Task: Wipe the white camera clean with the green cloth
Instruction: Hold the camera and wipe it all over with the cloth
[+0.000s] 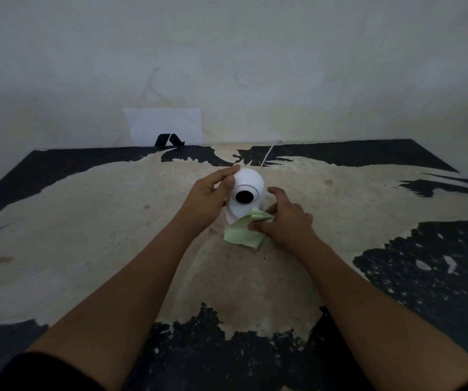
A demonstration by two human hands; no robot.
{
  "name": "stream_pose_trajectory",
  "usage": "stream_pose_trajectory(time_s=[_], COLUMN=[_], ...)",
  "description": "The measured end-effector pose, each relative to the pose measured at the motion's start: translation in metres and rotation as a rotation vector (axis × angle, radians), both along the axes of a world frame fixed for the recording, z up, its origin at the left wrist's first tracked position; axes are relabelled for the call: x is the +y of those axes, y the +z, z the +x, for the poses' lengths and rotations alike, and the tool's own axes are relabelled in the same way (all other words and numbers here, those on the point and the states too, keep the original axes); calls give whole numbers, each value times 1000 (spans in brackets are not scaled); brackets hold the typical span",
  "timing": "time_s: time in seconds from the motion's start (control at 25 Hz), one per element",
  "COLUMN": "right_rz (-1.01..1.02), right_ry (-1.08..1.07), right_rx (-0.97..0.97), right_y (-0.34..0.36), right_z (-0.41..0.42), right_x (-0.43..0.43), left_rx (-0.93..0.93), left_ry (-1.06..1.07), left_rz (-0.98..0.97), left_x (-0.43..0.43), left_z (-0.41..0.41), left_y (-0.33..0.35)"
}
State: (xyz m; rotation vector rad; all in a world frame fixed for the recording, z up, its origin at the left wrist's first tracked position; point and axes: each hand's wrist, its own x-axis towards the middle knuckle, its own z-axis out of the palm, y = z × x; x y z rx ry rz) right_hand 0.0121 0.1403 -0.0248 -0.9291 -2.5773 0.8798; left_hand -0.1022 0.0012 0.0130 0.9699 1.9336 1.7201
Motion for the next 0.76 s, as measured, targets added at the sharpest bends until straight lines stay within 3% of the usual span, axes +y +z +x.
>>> stream_pose_trajectory(time_s=[0.2,0.4,0.64,0.76], right_rz=[160,134,184,187], right_ry=[-34,-206,-80,-125], right_rx=[41,46,-40,-77], right_y=[0,-4,-1,1], right_z=[-3,-20,-4,5], right_x=[-14,-47,-24,-6], left_rx=[-1,-16,-7,-42], left_ry=[26,29,1,-9], left_rz=[21,-4,-7,3], left_x=[2,2,1,1], left_z=[-5,-1,-7,-5], left_y=[-2,4,3,4])
